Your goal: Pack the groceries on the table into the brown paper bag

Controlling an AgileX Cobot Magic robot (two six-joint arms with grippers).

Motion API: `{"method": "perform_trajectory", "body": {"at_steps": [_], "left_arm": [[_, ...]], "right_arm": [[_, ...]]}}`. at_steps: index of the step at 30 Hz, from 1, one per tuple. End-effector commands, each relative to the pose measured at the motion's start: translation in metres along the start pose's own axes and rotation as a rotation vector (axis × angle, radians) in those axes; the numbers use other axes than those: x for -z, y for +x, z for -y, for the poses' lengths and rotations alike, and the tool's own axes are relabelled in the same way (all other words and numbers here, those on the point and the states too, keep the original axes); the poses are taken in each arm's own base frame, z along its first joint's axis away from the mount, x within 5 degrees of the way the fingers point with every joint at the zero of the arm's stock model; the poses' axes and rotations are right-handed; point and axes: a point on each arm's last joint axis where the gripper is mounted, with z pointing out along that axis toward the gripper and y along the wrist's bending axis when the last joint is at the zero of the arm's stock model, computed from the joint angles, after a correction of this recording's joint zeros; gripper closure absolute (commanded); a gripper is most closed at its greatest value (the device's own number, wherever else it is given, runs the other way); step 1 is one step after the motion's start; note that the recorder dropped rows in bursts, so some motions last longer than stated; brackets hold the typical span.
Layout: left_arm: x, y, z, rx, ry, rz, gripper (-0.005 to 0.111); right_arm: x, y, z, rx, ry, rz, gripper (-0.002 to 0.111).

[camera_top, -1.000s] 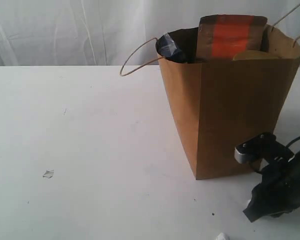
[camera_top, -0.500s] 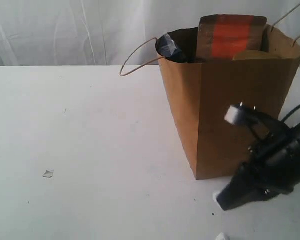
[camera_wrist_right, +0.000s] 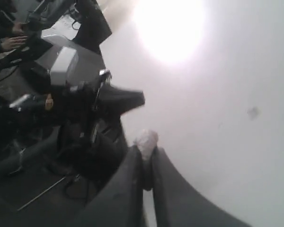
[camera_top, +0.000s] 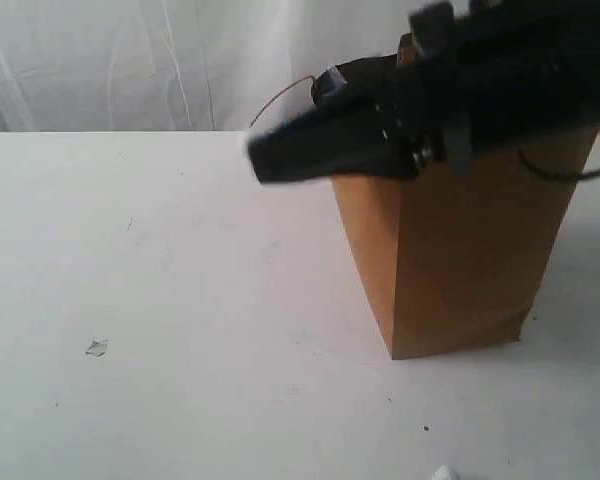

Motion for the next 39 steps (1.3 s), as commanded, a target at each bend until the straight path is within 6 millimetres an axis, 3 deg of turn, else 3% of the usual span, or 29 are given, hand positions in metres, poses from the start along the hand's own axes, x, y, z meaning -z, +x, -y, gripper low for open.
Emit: {"method": "perform_trajectory", "body": {"at_steps": [1,5,9,18,23,33,39], "left_arm": [[0.001,0.001,0.001,0.008,0.008,0.005,0.107],[0.001,0.001,0.001,0.008,0.008,0.005,0.107],[0.001,0.001,0.001,0.008,0.008,0.005,0.107],[0.001,0.001,0.001,0.008,0.008,0.005,0.107],[0.001,0.001,0.001,0.008,0.008,0.005,0.107],[0.001,0.001,0.001,0.008,0.008,0.005,0.107],[0.001,0.001,0.001,0.008,0.008,0.005,0.107]], "right_arm": [[0.012,-0.045,0.005,0.122,0.274,0.276,0.108],[0.027,-0.06,0.022,0.156,0.53,0.439,0.108],[0.028,-0.058,0.045,0.347,0.738,0.327,0.108],[0.009,-0.05,0.084,0.271,0.792,0.259,0.108],[0.015,-0.051,0.086,0.255,0.828,0.27,0.107],[0.03,-0.038,0.086,0.174,0.845,0.146,0.078],[0.035,-0.042,0.078,0.187,0.85,0.184,0.074]]}}
